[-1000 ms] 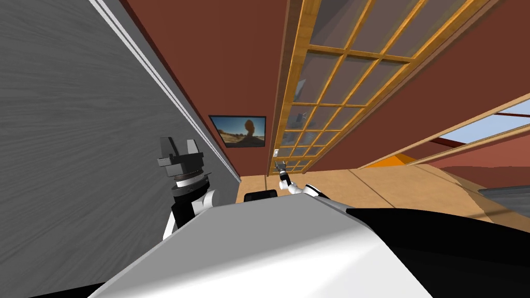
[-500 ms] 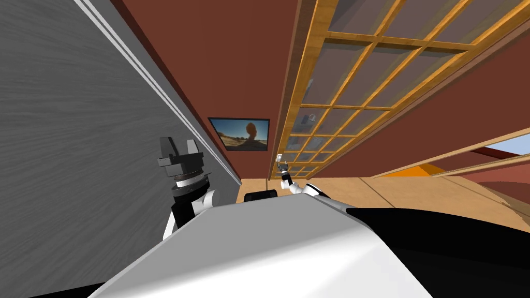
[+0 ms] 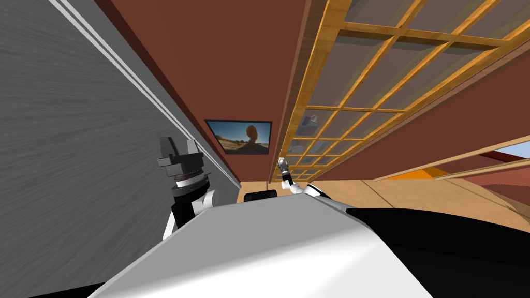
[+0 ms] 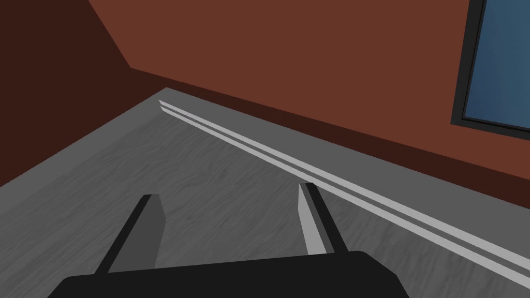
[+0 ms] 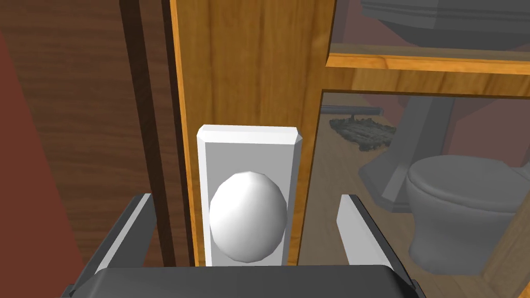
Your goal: Pull the door open
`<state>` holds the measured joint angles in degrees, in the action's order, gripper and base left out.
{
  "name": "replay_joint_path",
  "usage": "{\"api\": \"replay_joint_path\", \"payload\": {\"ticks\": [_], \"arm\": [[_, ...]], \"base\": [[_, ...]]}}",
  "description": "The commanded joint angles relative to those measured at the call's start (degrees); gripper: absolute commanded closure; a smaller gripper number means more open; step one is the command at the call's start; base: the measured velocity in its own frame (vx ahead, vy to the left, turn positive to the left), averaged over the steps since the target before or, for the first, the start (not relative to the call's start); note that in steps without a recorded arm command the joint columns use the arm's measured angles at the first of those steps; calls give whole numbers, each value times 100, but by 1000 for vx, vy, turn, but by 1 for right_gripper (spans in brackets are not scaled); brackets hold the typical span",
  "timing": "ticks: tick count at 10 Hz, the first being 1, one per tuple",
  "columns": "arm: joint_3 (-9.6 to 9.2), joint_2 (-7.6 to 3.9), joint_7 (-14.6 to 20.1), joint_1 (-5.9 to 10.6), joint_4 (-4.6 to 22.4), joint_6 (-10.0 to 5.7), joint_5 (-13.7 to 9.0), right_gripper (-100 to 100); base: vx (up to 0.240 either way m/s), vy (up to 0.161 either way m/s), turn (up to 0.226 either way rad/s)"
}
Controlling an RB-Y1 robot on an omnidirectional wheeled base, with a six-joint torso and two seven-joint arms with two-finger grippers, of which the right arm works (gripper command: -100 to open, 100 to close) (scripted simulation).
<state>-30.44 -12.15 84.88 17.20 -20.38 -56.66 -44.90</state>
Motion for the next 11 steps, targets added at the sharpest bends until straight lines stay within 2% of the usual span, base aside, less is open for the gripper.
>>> {"api": "replay_joint_path", "payload": {"ticks": [1, 2, 7, 8, 9, 11], "arm": [[0, 0, 0, 0, 0, 0, 0, -100], [0, 0, 0, 0, 0, 0, 0, 100], [0, 0, 0, 0, 0, 0, 0, 100], [-95, -95, 131, -30, -1, -44, 19, 100], [-127, -126, 175, -39, 0, -56, 25, 100], [-279, -280, 388, -83, 0, -117, 55, 100]], "base": [[41, 5, -29], [-27, 8, 28], [-5, -2, -1], [-133, -15, 59], [-203, -35, 68], [-189, -25, 71]]}}
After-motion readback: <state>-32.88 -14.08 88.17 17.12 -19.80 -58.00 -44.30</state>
